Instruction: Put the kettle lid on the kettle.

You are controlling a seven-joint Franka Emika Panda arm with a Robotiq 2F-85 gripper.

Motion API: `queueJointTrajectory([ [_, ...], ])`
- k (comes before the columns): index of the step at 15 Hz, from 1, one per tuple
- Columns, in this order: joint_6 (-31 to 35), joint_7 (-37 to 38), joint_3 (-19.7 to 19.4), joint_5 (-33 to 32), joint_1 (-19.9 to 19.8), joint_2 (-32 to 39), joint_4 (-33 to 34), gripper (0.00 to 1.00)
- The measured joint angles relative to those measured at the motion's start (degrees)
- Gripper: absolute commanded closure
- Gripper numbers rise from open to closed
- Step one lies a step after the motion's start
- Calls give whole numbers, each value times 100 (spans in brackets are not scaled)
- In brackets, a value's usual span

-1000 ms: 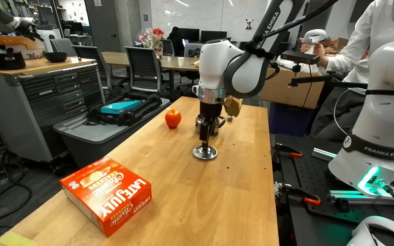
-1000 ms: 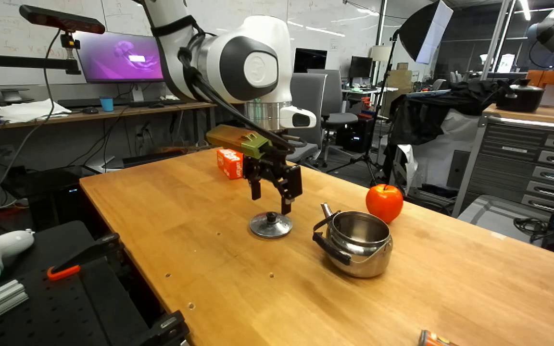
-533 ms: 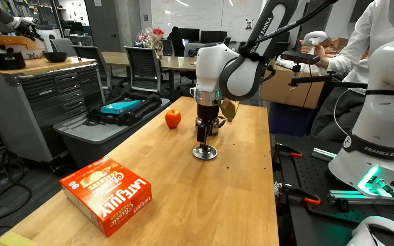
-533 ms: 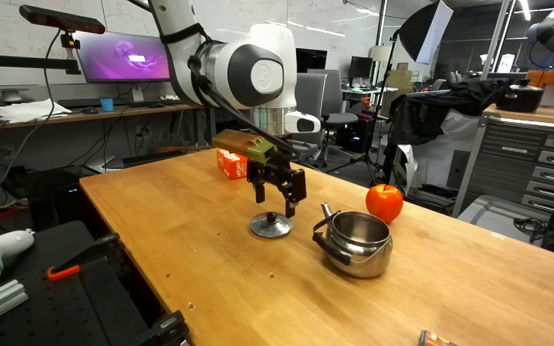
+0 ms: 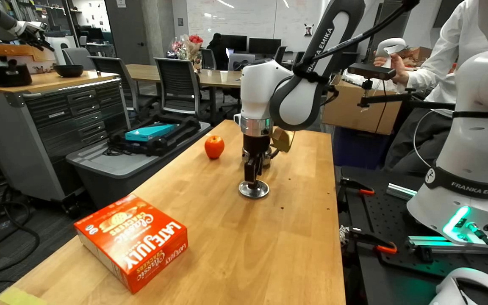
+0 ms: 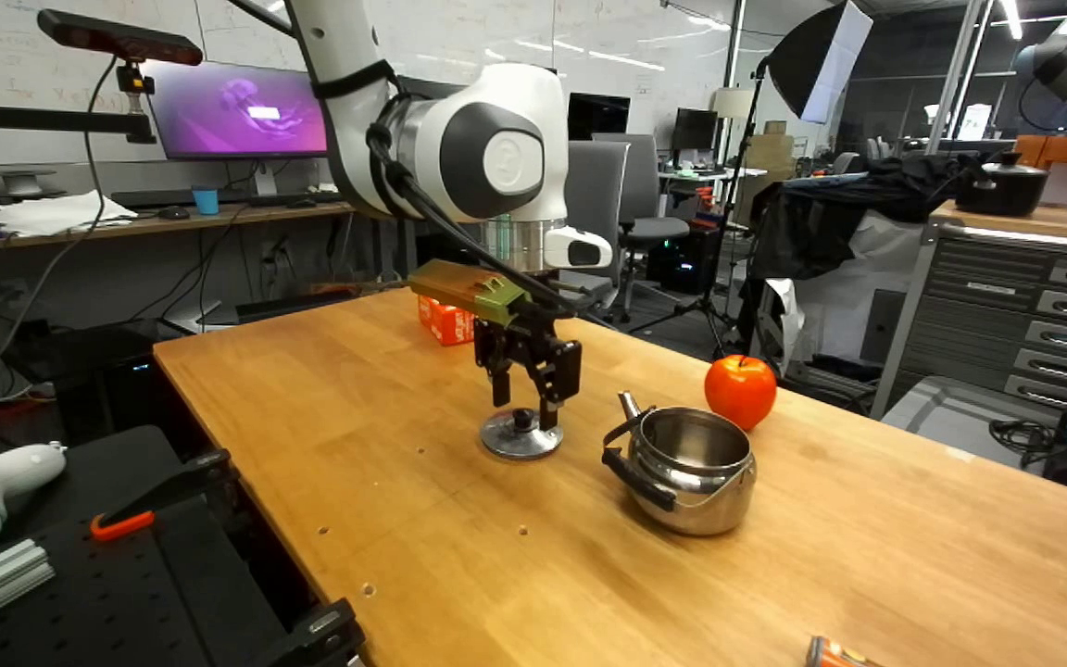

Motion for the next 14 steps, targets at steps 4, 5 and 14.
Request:
queueJointTrajectory([
  [4, -7, 0, 0, 0, 10, 25, 9, 80],
  [5, -7, 0, 0, 0, 11, 29, 11, 89],
  [14, -8, 0, -1, 2, 11, 32, 45, 93],
])
